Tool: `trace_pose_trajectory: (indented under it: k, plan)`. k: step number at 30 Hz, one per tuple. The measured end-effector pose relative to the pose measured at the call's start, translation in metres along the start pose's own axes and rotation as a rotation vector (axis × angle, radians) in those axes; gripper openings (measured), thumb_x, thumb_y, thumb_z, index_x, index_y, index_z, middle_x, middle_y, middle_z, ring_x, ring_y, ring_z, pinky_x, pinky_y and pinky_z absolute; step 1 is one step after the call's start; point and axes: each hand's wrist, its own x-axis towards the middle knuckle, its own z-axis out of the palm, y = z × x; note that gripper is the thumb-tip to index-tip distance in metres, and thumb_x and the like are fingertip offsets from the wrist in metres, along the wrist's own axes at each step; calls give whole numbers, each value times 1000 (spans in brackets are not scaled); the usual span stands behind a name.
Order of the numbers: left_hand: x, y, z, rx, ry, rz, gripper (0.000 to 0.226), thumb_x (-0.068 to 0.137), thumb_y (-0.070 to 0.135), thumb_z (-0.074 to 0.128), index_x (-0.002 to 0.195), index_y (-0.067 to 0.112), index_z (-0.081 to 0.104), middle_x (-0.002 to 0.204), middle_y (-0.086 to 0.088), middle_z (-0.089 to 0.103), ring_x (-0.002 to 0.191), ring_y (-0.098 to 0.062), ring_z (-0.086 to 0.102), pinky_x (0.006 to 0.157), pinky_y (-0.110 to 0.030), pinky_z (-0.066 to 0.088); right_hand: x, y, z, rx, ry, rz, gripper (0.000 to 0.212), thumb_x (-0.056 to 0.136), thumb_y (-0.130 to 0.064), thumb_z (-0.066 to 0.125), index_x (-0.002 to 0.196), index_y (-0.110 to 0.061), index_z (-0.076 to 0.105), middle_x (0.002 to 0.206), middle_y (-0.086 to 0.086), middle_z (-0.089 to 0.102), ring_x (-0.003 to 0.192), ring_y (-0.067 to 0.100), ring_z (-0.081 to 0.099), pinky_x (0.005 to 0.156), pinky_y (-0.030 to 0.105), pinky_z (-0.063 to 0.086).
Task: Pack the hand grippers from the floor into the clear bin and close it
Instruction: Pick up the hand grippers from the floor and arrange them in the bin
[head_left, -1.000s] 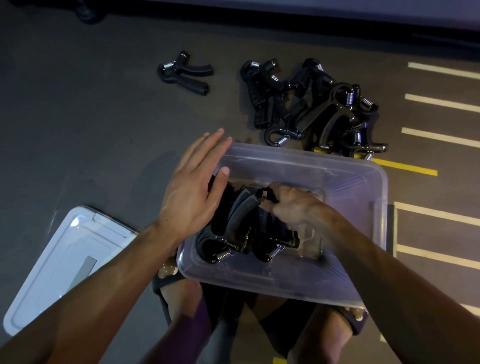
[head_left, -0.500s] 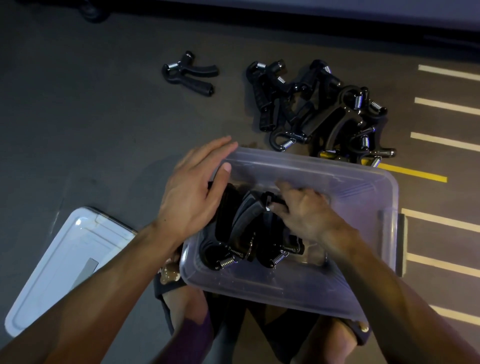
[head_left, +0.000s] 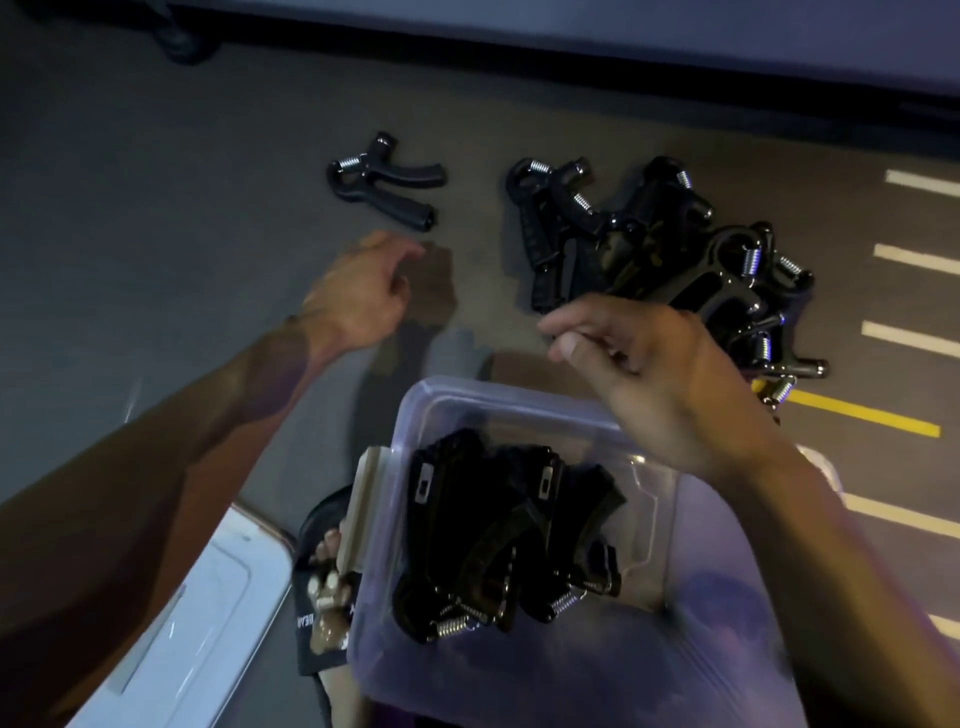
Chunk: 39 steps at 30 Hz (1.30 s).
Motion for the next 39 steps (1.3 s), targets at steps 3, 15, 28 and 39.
trace_pose_trajectory:
  k: [3,15,28,39]
  plan:
    - [33,-7,-2,45,4,21,57,92,2,56,148,10,49,153,-13,47,137,-39,47,117,-39,37,12,10,3,14,-34,44,17,97,-26,60,111,-30,70,95,-15,74,94,-1,66,81,8,45]
    - [79,-16,12,205,-10,40,65,84,1,66,143,26,54,147,-4,49,125,-41,55,99,-50,49,34,23,7,46,-90,104,20,97,-26,60,114,-29,70,97,-20,70,95,-11,62,74,-2,38]
    - [-21,31,-23,-560,401,64,27,95,15,64,118,29,63,109,2,68,62,0,50,61,-12,40,-10,-6,12,235,220,10,20,97,-19,61,116,-24,68,97,-11,74,95,5,68,86,18,51]
    - [-147,100,-70,-811,172,411,19,102,9,57,121,15,60,109,-1,69,85,-9,64,73,-27,55,-79,-18,-4,359,583,-45,22,98,-25,62,119,-18,63,100,-4,69,91,6,63,80,21,49]
